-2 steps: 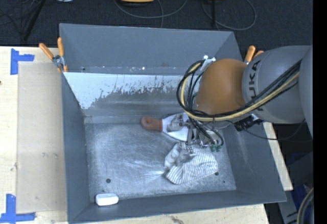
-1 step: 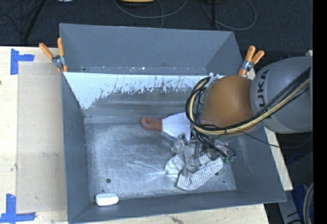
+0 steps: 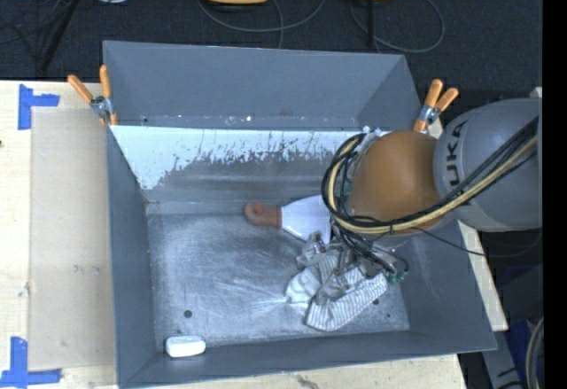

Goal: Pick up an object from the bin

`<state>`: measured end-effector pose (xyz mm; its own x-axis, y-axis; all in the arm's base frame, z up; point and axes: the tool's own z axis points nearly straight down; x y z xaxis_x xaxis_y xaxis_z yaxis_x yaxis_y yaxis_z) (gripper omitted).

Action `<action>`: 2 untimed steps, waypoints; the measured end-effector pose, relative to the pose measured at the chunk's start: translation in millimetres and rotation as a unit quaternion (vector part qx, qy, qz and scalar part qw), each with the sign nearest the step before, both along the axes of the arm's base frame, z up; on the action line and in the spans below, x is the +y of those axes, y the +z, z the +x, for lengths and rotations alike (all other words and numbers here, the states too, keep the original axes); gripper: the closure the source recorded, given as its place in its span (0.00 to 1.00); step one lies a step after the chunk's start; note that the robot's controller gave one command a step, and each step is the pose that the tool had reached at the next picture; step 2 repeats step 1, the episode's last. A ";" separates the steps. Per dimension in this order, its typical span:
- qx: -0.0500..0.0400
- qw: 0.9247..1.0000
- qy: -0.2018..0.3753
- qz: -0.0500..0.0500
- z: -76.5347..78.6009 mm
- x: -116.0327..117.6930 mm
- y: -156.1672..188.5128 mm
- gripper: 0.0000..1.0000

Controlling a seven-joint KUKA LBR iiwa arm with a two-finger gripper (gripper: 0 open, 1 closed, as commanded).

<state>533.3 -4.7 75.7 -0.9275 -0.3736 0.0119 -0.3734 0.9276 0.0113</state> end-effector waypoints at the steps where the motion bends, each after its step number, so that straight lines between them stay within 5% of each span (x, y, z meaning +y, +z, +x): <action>1: -0.006 0.995 0.102 -0.002 -21.5 26.0 188.2 1.00; 2: -0.006 0.995 0.102 -0.002 -21.5 26.0 188.2 1.00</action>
Offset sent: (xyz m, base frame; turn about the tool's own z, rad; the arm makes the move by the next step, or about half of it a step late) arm 0.0000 0.0000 0.0000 0.0000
